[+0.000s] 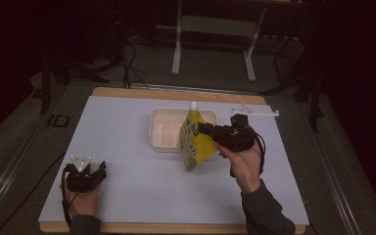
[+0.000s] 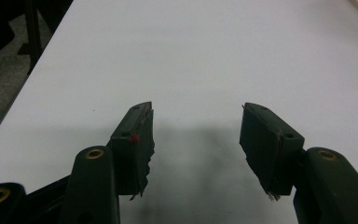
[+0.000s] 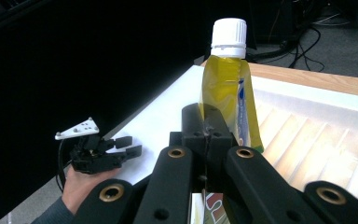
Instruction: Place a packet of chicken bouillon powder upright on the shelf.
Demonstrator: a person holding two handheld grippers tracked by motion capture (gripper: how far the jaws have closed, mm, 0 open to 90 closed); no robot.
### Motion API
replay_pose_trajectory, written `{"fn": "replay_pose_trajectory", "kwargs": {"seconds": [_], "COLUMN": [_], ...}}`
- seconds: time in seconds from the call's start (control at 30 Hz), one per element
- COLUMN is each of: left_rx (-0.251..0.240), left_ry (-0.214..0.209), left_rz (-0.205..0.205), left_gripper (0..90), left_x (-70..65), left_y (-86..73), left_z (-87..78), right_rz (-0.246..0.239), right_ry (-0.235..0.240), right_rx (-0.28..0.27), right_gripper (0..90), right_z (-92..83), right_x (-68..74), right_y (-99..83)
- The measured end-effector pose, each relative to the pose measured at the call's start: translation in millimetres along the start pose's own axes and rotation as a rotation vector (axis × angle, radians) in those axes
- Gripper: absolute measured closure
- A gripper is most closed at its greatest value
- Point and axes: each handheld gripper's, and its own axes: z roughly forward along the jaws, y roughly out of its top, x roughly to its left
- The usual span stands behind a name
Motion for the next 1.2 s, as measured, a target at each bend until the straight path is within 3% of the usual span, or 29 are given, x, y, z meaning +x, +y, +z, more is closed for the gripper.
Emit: {"fn": "replay_pose_trajectory", "kwargs": {"seconds": [1.2], "left_rx": [-0.002], "left_ry": [-0.001], "left_rz": [-0.005], "left_gripper": [44.2], "left_x": [0.5], "left_y": [0.0], "left_z": [-0.2], "right_rz": [-0.022], "right_ry": [-0.065], "right_rx": [-0.019], "right_gripper": [90.0], "right_z": [0.5], "right_x": [-16.0], "right_y": [17.2]}}
